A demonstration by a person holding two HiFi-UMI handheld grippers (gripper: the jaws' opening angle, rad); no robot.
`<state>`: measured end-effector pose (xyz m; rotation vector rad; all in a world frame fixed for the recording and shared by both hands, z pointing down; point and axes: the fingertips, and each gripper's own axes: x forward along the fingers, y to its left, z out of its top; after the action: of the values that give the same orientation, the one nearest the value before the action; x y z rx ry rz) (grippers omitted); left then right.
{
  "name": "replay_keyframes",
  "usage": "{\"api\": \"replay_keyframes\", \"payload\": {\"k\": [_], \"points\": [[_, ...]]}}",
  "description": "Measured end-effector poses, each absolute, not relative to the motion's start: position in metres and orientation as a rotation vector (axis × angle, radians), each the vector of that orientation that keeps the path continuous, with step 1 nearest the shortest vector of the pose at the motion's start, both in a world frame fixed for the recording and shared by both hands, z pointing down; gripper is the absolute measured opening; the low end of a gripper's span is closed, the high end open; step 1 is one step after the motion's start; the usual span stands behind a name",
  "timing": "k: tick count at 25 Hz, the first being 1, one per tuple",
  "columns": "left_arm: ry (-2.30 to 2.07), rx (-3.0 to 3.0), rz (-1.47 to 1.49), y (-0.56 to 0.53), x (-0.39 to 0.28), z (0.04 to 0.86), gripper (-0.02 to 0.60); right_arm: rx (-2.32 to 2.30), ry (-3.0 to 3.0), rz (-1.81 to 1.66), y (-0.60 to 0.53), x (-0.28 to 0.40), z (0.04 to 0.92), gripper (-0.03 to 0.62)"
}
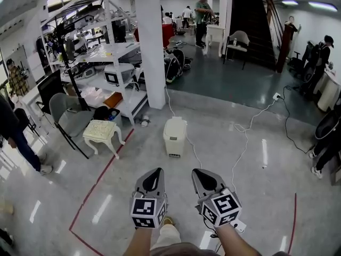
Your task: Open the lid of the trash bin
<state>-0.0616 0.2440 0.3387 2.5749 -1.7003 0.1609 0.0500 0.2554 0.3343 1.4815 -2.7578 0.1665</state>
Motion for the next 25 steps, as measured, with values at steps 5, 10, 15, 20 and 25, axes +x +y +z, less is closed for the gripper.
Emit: {"api": "replay_keyframes", "payload": {"k": [5,10,15,20,25], "points": [[-1.704,2.570,0.162,0.211,-0.071,0.340,-0.011,1.490,-2.759,0.172,0.220,0.042,0.334,0.035],[-1.700,2.560,0.162,0.179,-0.081,0.341,-0.011,1.487,-2.756,0.185,0.188,0.030,0.334,0.035],[-1.676,2.571,0.164,0.145,-0.094,0.341,-0.011,1.510,-2.743,0.187,0.156,0.017,0.333,0.035],[-1.646,2.597,0.165,0.113,-0.102,0.338,-0.011,1.538,-2.739,0.184,0.127,0.005,0.330,0.035],[-1.614,2.621,0.171,0.083,-0.115,0.342,-0.011,1.563,-2.734,0.180,0.097,-0.011,0.333,0.035]]}}
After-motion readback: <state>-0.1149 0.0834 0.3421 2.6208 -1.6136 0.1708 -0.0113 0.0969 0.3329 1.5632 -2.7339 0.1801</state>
